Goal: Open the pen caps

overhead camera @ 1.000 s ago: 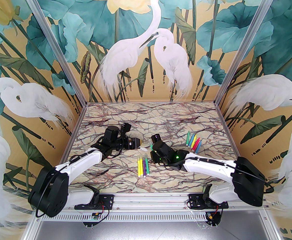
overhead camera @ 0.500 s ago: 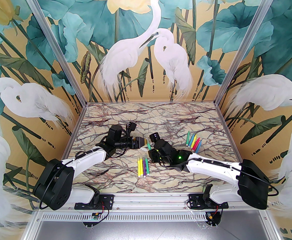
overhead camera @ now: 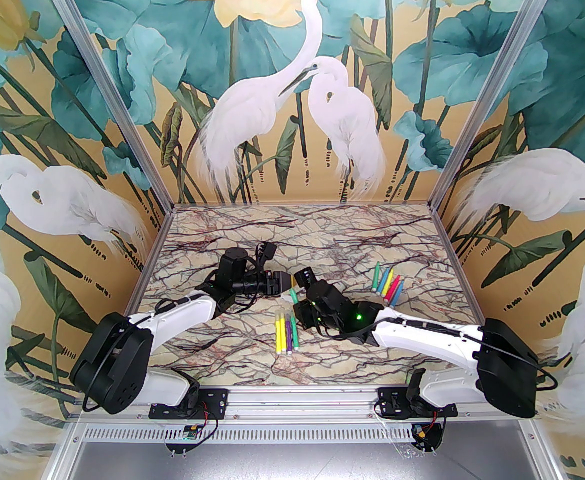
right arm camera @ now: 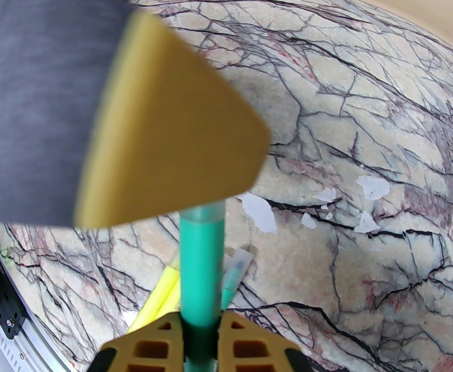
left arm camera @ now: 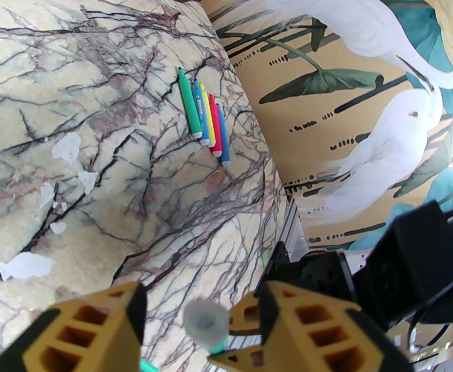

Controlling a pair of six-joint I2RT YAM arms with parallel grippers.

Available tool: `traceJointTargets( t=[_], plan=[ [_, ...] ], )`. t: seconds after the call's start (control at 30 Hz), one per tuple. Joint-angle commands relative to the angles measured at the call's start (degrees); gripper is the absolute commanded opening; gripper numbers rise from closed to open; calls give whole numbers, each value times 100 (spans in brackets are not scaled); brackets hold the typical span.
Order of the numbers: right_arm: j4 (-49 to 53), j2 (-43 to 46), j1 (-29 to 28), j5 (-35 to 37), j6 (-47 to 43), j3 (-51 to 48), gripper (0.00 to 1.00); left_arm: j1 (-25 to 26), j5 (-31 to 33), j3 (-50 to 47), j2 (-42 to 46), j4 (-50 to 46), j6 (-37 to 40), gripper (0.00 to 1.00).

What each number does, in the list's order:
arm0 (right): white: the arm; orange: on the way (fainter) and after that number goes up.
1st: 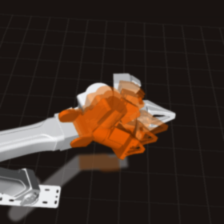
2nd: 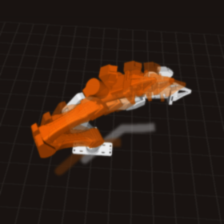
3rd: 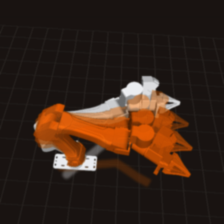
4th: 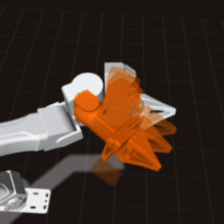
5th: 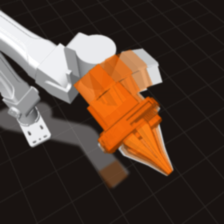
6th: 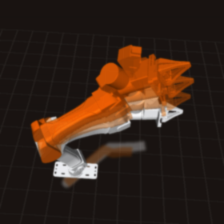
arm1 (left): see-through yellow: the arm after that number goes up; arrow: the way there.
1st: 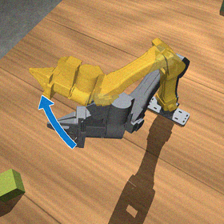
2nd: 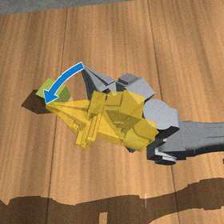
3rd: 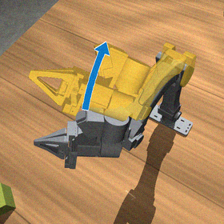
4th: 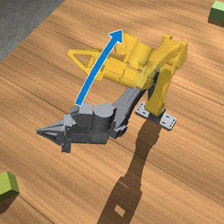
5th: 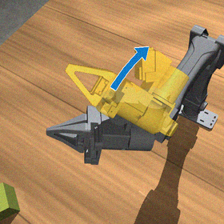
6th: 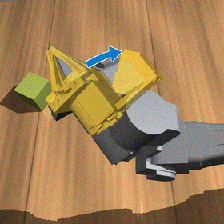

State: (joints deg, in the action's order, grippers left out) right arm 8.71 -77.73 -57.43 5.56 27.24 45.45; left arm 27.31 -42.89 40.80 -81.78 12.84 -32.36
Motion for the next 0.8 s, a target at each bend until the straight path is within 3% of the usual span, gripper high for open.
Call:
traceJointTargets(
  t=[0.0, 0.63, 0.77],
  plan=[
    [-114, -102, -43, -81, -107, 138, 13, 62, -199, 165, -95, 146, -57, 44],
    [-159, -5, -49, 132, -148, 79, 14, 90, -290, 246, -243, 160, -126, 12],
    [-173, 30, -49, 198, -103, 16, 29, 91, -297, 253, -189, 139, -132, 10]
  ],
)
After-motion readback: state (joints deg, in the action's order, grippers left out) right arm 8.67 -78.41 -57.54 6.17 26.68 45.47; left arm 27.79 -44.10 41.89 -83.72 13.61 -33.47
